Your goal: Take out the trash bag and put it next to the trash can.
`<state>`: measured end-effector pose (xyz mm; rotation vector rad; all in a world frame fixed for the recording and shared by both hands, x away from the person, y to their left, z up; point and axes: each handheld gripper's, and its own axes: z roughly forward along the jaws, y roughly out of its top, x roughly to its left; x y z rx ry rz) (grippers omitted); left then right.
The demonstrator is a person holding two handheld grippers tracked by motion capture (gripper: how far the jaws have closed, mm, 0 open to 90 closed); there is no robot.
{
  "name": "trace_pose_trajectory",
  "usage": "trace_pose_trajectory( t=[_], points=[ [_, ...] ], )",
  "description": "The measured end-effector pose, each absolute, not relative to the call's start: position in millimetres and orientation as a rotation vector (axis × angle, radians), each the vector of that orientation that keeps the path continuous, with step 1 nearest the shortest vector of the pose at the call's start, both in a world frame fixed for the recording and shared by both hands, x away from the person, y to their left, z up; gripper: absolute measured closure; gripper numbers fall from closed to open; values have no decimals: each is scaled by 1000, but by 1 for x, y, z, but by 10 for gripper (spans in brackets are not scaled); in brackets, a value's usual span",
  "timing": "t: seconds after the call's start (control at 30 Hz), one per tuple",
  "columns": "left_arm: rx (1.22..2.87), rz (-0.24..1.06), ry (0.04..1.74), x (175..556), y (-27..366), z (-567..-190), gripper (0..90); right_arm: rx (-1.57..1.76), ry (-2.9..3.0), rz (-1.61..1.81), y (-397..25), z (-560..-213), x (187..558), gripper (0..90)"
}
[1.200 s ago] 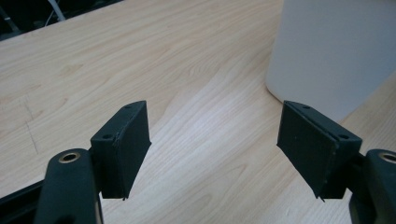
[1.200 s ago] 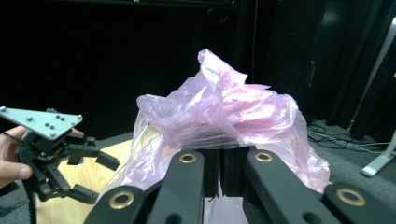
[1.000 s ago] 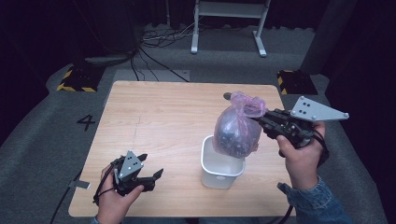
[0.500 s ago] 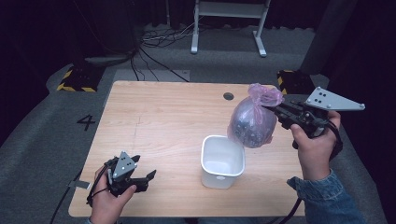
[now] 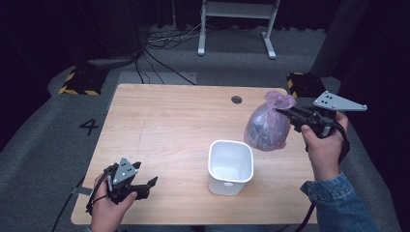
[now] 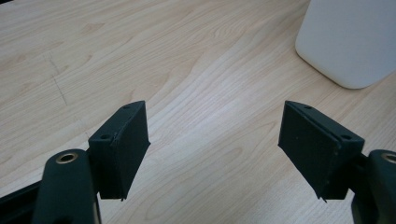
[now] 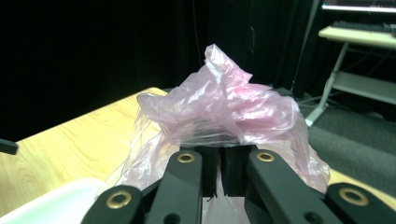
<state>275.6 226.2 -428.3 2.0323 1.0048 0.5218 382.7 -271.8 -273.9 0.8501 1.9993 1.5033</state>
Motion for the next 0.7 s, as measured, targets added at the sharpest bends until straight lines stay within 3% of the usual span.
trace_pose_trajectory(
  t=[0.7],
  points=[
    [2078, 532, 1008, 279, 222, -436, 238, 1003, 2118, 1424, -275, -342, 405, 867]
  ],
)
